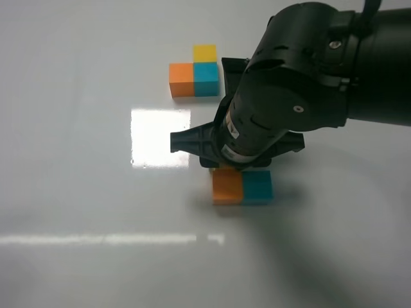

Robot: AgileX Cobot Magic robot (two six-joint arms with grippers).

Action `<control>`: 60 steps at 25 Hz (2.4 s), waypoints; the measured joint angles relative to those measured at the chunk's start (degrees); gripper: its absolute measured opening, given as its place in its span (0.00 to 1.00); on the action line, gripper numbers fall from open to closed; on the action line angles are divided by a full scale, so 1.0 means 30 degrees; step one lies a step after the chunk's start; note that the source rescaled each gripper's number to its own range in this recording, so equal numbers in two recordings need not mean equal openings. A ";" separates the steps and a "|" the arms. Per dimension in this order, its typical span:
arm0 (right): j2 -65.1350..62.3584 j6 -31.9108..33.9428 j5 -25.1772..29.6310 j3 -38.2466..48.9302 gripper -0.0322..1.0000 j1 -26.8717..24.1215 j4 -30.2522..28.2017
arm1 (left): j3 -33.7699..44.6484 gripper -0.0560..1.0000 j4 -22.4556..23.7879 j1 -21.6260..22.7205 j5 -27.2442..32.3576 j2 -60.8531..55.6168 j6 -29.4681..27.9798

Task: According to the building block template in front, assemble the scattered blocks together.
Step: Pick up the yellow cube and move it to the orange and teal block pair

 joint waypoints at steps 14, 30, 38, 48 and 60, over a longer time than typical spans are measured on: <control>0.0000 0.0314 0.0050 0.0000 0.36 0.0000 0.0263 | 0.0000 0.76 0.0000 0.0000 0.0000 0.0000 -0.0002; 0.0108 -0.0128 0.0092 0.0022 0.67 0.0097 0.0700 | 0.0000 0.76 0.0000 0.0000 0.0006 0.0000 0.0017; -0.0119 -0.0367 0.0092 0.0086 0.68 0.0097 0.0667 | 0.0000 0.76 0.0000 0.0000 0.0006 0.0000 0.0012; -0.0345 -0.0787 -0.0046 0.0185 0.68 0.0097 0.0651 | 0.0000 0.76 0.0000 0.0000 0.0006 0.0000 0.0012; -0.0345 -0.1445 0.0376 0.0185 0.70 0.0097 0.0540 | 0.0000 0.76 0.0000 0.0000 0.0006 0.0000 0.0012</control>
